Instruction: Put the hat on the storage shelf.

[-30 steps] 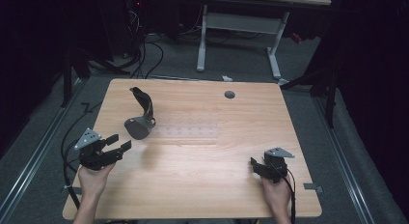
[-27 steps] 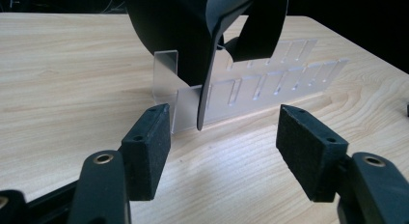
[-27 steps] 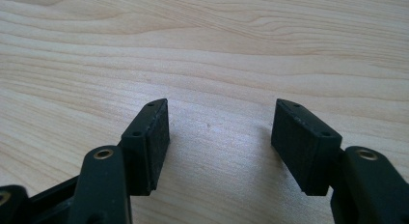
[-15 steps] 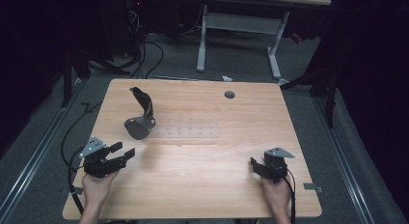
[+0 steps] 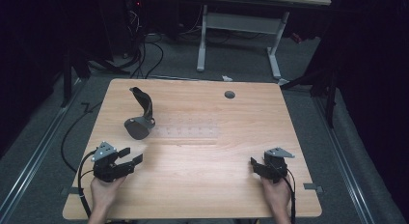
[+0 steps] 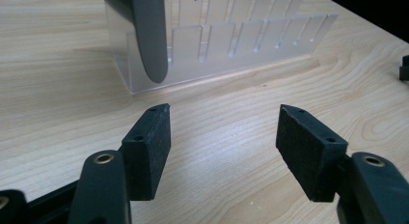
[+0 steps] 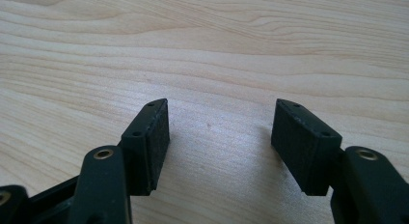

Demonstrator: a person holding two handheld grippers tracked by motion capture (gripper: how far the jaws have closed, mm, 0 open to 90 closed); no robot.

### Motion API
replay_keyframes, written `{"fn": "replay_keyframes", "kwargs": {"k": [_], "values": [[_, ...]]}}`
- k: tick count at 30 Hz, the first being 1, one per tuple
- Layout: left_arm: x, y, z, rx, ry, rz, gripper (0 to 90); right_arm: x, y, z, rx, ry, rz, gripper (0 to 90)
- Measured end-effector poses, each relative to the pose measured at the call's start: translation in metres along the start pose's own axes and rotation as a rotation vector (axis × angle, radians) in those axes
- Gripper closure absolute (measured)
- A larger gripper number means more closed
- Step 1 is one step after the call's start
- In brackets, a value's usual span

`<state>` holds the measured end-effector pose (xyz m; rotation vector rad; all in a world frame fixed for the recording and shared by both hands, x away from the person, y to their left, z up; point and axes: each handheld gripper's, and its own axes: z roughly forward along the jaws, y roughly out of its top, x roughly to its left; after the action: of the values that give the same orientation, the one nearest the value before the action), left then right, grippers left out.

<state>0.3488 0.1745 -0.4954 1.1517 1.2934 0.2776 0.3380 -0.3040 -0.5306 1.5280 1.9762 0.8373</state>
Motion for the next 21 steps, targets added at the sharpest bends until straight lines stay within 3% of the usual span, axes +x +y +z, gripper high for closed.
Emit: {"fn": "replay_keyframes", "kwargs": {"k": [13, 21], "values": [[-0.001, -0.027, 0.010, 0.062, 0.027, 0.034, 37.7, 0.000, 0.000, 0.000, 0.000, 0.003, 0.000, 38.4], [-0.001, -0.038, 0.019, 0.057, 0.049, 0.060, 38.7, 0.000, 0.000, 0.000, -0.001, 0.003, -0.003, 38.4]]}}
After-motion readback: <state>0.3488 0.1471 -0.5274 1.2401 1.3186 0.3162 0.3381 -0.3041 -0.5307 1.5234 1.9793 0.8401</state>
